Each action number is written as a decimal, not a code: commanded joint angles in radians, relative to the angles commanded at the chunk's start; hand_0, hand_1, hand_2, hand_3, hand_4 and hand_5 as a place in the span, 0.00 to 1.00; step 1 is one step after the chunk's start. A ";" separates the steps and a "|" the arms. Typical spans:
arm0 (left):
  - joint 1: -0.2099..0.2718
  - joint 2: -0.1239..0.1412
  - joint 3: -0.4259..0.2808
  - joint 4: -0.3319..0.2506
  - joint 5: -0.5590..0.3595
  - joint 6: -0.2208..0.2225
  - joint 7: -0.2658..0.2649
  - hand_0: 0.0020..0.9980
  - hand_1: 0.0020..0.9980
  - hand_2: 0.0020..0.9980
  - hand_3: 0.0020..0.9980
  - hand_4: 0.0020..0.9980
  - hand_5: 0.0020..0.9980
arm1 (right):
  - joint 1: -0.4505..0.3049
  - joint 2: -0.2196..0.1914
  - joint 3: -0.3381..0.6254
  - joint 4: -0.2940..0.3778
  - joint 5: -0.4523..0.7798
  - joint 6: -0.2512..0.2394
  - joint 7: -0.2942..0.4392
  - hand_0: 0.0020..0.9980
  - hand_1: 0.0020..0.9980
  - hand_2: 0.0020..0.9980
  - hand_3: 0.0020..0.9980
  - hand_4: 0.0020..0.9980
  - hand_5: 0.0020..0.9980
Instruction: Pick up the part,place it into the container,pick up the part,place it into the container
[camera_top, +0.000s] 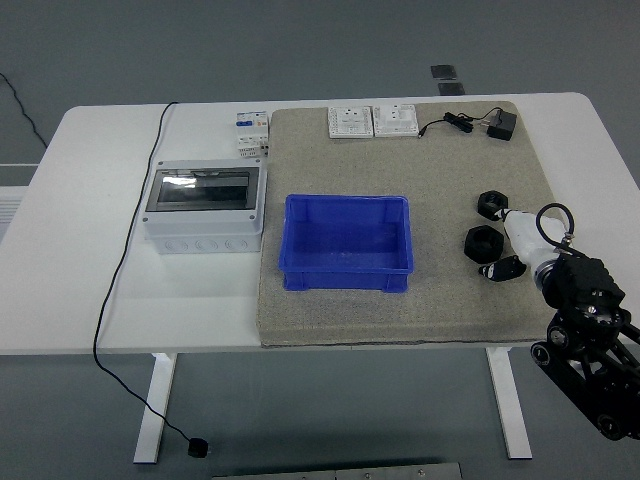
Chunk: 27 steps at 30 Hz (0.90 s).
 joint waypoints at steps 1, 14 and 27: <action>0.000 0.000 0.000 0.000 0.000 0.000 0.000 0.74 0.68 0.77 0.61 0.66 0.51 | 0.000 0.000 0.000 -0.001 0.001 -0.003 0.001 0.40 0.48 0.73 0.72 0.91 0.27; -0.001 0.000 -0.007 0.000 0.011 -0.001 0.000 0.74 0.67 0.77 0.61 0.67 0.51 | 0.010 0.009 -0.028 -0.050 0.048 -0.068 0.023 0.30 0.33 0.58 0.60 0.78 0.30; -0.001 0.000 -0.010 0.000 0.017 -0.001 0.000 0.73 0.67 0.77 0.62 0.67 0.51 | 0.013 0.013 -0.039 -0.077 0.053 -0.140 0.044 0.25 0.29 0.47 0.52 0.61 0.25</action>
